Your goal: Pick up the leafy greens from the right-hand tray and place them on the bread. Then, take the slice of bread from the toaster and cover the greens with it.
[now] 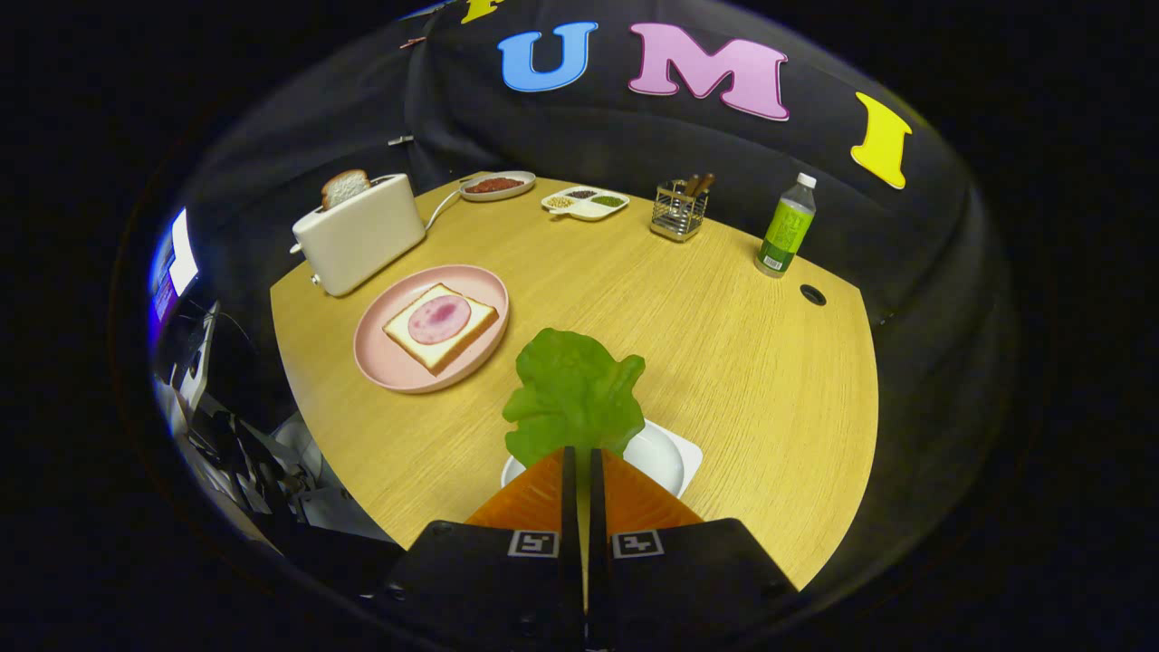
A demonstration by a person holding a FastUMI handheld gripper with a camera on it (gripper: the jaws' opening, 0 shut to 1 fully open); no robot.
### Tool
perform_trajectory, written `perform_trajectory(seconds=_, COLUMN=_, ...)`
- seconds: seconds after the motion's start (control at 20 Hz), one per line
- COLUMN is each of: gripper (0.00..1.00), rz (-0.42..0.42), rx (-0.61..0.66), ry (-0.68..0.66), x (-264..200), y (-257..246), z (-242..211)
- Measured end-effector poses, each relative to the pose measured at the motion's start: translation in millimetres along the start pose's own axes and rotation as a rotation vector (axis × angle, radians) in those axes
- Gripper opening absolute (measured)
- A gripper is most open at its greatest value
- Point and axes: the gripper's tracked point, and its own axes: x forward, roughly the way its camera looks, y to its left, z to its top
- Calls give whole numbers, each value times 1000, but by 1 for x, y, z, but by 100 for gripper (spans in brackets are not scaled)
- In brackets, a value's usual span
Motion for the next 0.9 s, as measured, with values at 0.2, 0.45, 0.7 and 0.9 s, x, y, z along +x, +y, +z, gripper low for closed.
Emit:
perform_trajectory(seconds=0.2, gripper=7, rz=11, rx=6, ry=-54, x=-12, y=31, z=33)
perform_trajectory(seconds=0.45, gripper=7, rz=40, rx=9, ry=-108, x=-15, y=76, z=73)
perform_trajectory(seconds=0.7, gripper=7, rz=78, rx=-14, ry=-138, x=-4, y=122, z=105)
perform_trajectory(seconds=0.9, gripper=7, rz=96, rx=-49, ry=-125, x=15, y=151, z=118)
